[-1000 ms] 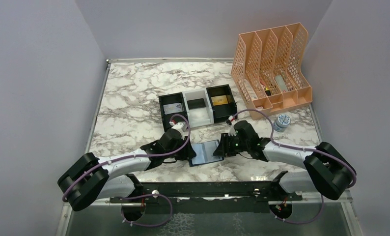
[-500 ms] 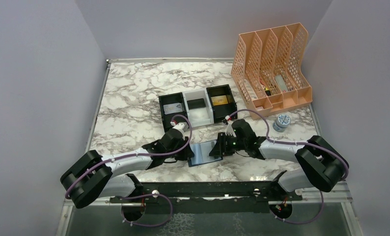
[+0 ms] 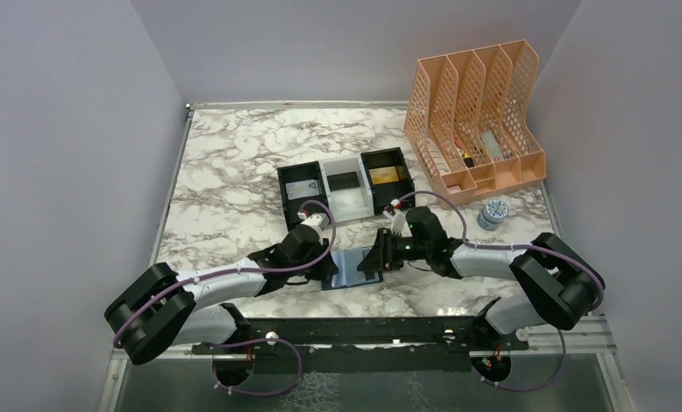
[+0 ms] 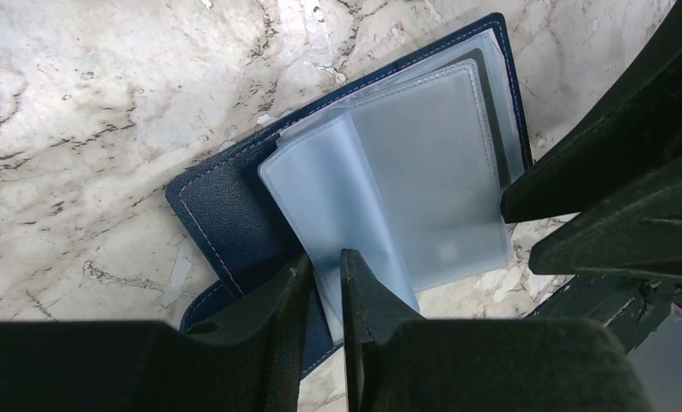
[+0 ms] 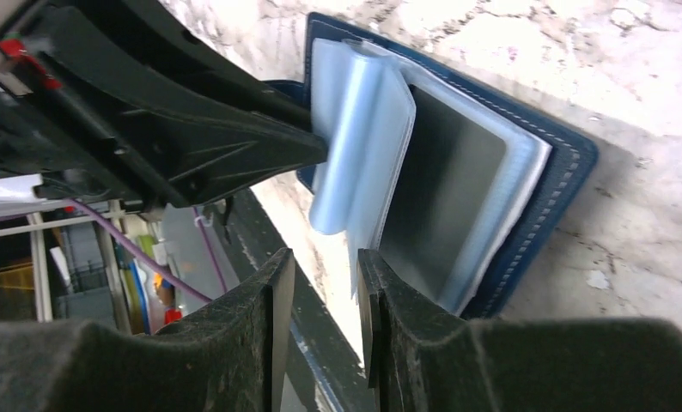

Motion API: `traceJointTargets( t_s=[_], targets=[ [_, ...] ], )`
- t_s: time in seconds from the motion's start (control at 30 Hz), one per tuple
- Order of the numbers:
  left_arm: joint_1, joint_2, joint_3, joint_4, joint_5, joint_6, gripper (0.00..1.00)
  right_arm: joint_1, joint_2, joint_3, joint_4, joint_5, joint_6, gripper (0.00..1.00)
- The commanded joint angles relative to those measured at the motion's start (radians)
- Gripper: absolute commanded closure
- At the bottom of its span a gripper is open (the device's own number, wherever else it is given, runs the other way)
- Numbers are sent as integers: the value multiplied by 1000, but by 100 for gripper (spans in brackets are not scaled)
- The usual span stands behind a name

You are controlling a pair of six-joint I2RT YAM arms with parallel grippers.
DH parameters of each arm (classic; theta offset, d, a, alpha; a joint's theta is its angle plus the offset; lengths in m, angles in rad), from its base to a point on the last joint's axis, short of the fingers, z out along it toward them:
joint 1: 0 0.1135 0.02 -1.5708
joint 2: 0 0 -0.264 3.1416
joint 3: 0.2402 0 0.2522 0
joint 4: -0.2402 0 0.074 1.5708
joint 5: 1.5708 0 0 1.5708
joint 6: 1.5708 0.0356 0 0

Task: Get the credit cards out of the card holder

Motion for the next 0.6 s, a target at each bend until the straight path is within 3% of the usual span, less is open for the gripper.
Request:
traceJointTargets(
  t_s=[0.0, 0.57],
  targets=[
    [-13, -28, -10, -9, -10, -1, 79, 7, -30, -4, 99, -41, 39, 67],
    [-14, -93, -17, -44, -37, -12, 77, 6, -12, 25, 119, -72, 47, 67]
  ],
)
